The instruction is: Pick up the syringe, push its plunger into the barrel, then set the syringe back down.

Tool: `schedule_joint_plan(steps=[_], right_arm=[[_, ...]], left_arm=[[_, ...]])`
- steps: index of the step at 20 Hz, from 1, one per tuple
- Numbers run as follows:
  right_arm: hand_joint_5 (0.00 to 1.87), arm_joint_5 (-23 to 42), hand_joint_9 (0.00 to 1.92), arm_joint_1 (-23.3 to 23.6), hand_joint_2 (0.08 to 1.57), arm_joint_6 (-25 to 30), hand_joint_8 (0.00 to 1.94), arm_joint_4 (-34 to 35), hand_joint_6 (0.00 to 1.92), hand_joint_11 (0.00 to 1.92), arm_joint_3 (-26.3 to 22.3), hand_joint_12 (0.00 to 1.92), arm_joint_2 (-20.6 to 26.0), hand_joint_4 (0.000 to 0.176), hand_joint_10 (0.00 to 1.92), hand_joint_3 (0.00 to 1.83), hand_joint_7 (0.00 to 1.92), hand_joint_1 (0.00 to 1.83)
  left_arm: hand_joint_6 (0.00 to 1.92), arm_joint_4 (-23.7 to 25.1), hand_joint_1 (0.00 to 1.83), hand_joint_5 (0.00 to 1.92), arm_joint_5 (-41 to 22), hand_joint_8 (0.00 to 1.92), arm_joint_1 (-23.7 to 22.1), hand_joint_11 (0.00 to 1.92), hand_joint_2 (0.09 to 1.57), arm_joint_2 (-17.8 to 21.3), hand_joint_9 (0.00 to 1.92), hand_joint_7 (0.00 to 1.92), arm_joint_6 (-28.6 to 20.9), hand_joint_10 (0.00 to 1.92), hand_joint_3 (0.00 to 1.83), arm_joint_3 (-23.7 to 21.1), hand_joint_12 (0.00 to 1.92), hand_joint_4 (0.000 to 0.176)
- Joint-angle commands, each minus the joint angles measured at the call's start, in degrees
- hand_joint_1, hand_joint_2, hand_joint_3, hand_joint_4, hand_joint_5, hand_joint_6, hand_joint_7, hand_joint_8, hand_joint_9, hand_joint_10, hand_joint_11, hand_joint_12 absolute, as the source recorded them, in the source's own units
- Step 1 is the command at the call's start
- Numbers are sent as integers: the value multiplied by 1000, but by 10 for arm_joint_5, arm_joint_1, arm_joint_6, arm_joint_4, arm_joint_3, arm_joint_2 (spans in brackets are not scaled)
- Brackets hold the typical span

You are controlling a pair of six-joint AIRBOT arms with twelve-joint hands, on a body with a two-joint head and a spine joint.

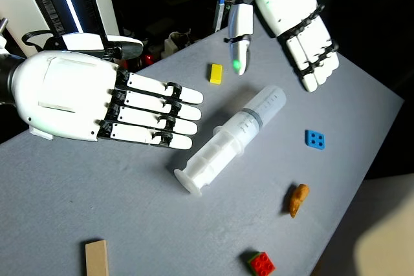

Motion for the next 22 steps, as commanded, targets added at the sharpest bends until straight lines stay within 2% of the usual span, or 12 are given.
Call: schedule_joint_plan(steps=[1,4,6,8,10,12,15,19,22], right_arm=[[21,69,42,3,1024,2,3,-1,2,0,-1,217,2,0,2,3,48,21],[22,69,35,3,1027,2,2,-2,0,0,-1,199,1,0,0,4,54,51],[47,69,56,3,1027,2,4,-2,5,0,-1,242,1,0,5,1,70,53],[47,69,63,3,1011,2,4,-2,2,0,-1,229,0,0,5,0,78,77],[47,69,64,2,1004,2,3,-2,1,0,-1,230,0,0,4,0,80,82],[28,70,53,2,1017,2,1,-2,0,0,-1,200,0,0,2,1,63,76],[30,72,56,2,1017,2,1,-2,2,0,-1,232,0,0,2,0,64,71],[31,73,50,2,1018,2,1,-2,0,0,-1,230,0,0,2,1,64,70],[48,73,69,2,1010,2,5,-2,4,0,-1,257,0,0,6,0,84,93]], left_arm=[[1,52,307,12,13,1,-3,19,1034,-4,29,42,-6,1,0,-2,42,0],[3,52,516,10,67,5,15,22,1021,-34,29,36,-47,5,0,-1,59,0],[0,60,540,0,109,0,29,0,1037,-61,2,1,-103,0,0,3,117,0],[0,61,576,0,117,0,42,0,1036,-83,0,0,-129,0,0,10,123,0],[0,61,590,0,129,0,53,0,1050,-105,11,0,-142,1,4,17,128,0],[0,61,587,0,134,0,64,0,1071,-126,0,0,-151,0,5,25,30,0],[0,82,635,0,139,0,89,0,1053,-152,0,0,-193,0,0,37,0,0],[7,98,595,21,153,0,113,0,1057,-169,0,0,-210,0,0,47,0,0],[5,123,638,22,172,0,134,0,1039,-177,0,0,-225,0,0,48,0,0]])
